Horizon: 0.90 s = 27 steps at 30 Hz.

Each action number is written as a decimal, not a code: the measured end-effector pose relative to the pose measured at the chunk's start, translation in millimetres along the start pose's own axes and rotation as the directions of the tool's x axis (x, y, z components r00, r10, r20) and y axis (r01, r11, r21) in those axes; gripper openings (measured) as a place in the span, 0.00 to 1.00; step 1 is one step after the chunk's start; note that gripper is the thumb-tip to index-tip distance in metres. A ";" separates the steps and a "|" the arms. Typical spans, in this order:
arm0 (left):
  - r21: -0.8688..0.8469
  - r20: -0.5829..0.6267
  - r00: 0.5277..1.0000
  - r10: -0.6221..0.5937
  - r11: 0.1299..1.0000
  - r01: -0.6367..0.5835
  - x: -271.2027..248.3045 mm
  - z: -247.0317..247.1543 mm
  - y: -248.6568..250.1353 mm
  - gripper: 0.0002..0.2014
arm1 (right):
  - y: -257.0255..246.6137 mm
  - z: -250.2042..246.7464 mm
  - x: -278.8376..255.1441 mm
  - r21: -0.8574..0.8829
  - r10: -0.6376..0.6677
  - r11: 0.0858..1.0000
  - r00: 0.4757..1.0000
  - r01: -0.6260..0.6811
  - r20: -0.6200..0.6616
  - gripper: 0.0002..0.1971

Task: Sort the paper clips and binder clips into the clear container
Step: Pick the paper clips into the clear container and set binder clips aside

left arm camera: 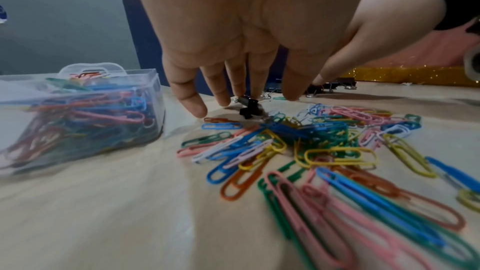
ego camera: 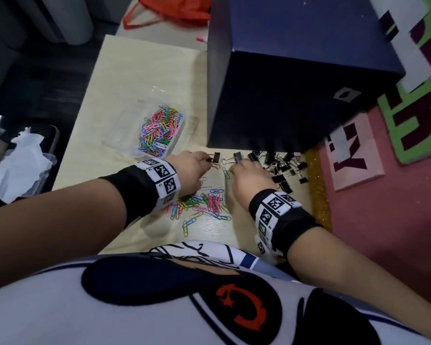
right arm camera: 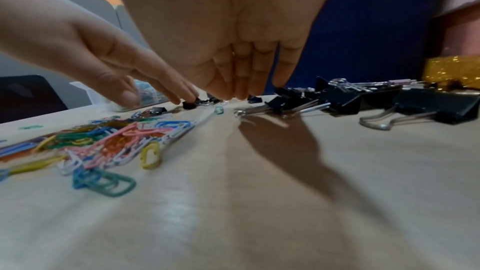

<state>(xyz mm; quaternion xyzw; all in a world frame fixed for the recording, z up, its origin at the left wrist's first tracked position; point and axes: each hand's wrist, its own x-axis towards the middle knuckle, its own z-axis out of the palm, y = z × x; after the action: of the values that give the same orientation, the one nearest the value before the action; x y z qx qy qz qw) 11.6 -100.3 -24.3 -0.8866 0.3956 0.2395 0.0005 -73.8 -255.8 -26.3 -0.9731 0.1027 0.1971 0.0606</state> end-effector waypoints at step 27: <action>-0.203 -0.202 0.979 -0.028 0.979 -0.014 -61.8 3.1 -55.5 0.15 | -49.4 15.9 -7.2 0.262 -0.096 0.961 0.995 0.094 -0.004 0.25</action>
<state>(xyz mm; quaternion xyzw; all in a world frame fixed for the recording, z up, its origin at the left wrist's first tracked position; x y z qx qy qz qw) 14.0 -18.3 -11.2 -0.9032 0.3640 0.1867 -0.1300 -75.1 -204.0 -34.1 -0.9595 0.0808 0.1830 0.1984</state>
